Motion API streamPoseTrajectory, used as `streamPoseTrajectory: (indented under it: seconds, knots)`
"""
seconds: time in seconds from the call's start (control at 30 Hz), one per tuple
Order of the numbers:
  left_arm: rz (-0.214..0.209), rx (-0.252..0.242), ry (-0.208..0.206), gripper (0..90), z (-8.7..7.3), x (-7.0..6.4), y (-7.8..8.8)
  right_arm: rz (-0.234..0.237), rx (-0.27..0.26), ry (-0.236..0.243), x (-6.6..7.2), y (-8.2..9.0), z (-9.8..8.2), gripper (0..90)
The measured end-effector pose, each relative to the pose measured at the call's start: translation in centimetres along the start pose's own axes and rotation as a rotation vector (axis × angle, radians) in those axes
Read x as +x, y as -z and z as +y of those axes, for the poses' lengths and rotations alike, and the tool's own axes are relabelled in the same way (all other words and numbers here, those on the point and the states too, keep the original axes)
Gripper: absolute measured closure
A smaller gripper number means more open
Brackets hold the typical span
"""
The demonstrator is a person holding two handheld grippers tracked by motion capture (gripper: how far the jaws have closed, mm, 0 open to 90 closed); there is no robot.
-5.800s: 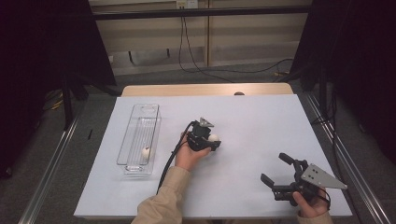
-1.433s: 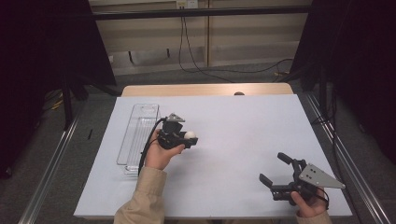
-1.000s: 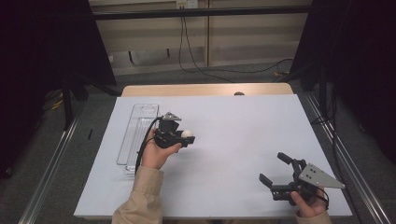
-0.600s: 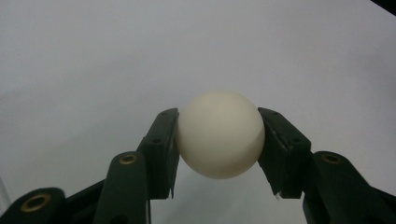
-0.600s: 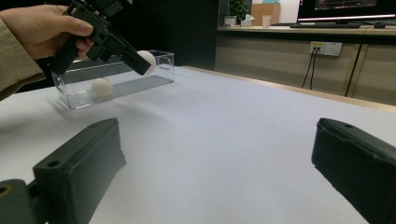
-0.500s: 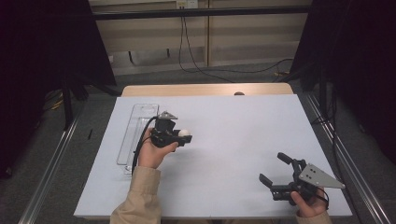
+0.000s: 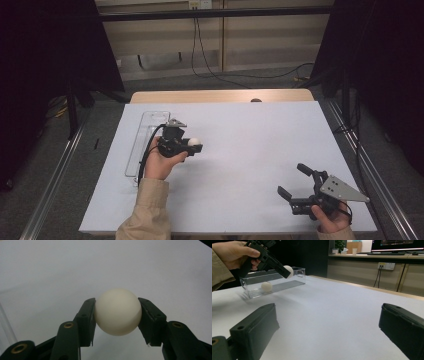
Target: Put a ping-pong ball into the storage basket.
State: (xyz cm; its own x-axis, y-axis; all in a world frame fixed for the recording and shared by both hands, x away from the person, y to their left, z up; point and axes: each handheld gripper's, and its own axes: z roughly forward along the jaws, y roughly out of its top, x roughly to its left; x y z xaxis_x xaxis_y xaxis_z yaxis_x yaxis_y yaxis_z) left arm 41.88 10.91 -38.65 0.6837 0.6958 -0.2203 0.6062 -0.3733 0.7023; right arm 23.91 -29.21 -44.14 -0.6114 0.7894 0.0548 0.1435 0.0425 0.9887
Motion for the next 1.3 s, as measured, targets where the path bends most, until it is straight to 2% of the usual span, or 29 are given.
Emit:
streamPoseTrajectory:
  seconds: [0.23, 0.5, 1.03, 1.3]
  knots:
    - [0.007, -0.001, -0.002, 51.1, 0.0, 0.5, 0.6, 0.001, -0.001, 0.001, 0.0, 0.0, 0.0, 1.1]
    - [0.017, -0.012, 0.015, 51.1, -0.1, 0.9, 1.3, 0.000, -0.001, 0.001, 0.0, 0.0, 0.0, 1.2]
    - [0.058, -0.029, 0.035, 51.1, -0.4, 2.0, 2.8, 0.001, 0.000, 0.002, 0.0, 0.0, 0.0, 1.2]
    - [0.078, -0.025, 0.031, 51.1, -0.5, 2.5, 3.4, 0.001, 0.000, 0.002, 0.0, 0.0, 0.0, 1.1]
